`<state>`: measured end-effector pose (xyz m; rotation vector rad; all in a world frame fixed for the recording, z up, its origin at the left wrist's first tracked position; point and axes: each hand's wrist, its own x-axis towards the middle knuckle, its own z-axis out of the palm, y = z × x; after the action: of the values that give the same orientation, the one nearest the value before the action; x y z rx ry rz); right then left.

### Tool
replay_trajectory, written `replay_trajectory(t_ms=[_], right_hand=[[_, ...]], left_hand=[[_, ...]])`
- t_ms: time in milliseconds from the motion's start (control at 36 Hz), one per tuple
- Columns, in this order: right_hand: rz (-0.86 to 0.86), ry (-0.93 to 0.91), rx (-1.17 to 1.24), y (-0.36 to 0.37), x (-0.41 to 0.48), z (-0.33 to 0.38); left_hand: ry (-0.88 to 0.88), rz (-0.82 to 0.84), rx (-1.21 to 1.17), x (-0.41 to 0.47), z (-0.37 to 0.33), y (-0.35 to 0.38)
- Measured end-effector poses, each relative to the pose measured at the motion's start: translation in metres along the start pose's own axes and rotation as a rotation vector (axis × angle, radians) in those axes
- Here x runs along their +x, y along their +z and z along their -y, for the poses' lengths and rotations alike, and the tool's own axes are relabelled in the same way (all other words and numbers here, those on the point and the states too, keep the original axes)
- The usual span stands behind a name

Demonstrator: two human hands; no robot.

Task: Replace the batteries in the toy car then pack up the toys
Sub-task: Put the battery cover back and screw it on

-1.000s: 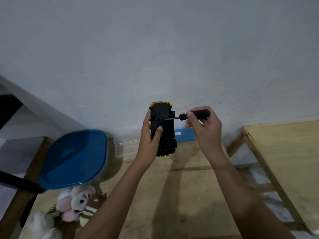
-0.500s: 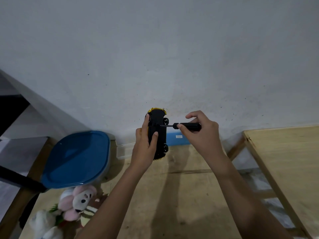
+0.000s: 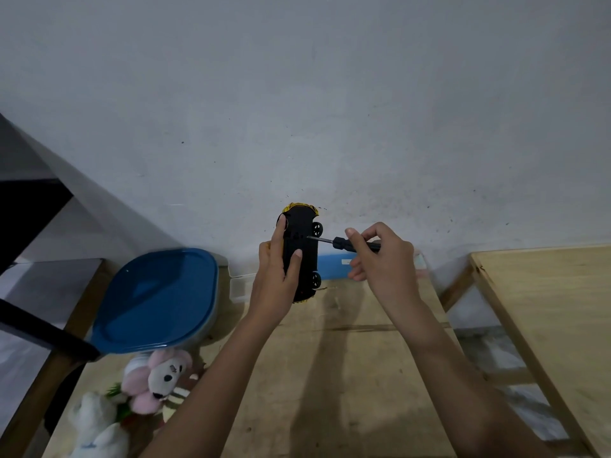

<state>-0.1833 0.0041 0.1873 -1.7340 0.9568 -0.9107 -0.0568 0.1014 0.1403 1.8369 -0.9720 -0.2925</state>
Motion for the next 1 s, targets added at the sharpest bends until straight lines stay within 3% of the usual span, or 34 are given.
replay_trajectory(t_ms=[222, 444, 583, 694, 806, 917, 1000], right_hand=[[0.129, -0.149, -0.037, -0.007, 0.005, 0.000], [0.216, -0.395, -0.233, -0.016, 0.010, 0.011], [0.110, -0.182, -0.118, -0.011, 0.009, 0.011], [0.135, -0.263, -0.153, -0.010, 0.007, 0.011], [0.154, -0.178, -0.069, -0.011, 0.008, 0.015], [0.201, -0.238, -0.061, -0.010, 0.006, 0.016], [0.145, -0.191, -0.030, -0.009, 0.005, 0.020]], left_hand=[[0.011, 0.000, 0.015, -0.001, -0.004, -0.008], [0.037, 0.015, 0.027, -0.001, -0.007, -0.009], [0.040, 0.019, 0.022, -0.002, -0.008, -0.008], [0.027, 0.008, 0.025, -0.004, -0.009, -0.009], [0.036, 0.025, 0.038, -0.006, -0.007, -0.011], [0.036, 0.025, 0.022, -0.006, -0.005, -0.010], [0.037, 0.029, 0.007, -0.005, -0.004, -0.010]])
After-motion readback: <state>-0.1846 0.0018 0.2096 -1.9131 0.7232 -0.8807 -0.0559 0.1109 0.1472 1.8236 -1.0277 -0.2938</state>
